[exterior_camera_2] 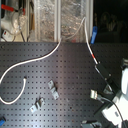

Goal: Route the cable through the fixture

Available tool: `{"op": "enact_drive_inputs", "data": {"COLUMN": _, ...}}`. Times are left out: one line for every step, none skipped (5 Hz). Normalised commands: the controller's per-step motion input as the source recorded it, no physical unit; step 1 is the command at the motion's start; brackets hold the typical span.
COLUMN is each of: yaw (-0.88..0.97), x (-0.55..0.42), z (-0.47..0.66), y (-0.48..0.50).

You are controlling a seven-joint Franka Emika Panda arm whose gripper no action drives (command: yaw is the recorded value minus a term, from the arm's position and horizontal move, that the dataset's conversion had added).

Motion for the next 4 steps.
{"op": "enact_drive_inputs", "data": {"yaw": 0.29, "x": -0.213, "z": 0.07, "y": 0.05}}
{"op": "enact_drive_inputs", "data": {"yaw": 0.51, "x": -0.149, "z": 0.0, "y": 0.136}}
{"op": "enact_drive_inputs", "data": {"yaw": 0.72, "x": -0.056, "z": 0.01, "y": 0.098}}
{"op": "enact_drive_inputs", "data": {"yaw": 0.02, "x": 0.008, "z": 0.0, "y": -0.017}}
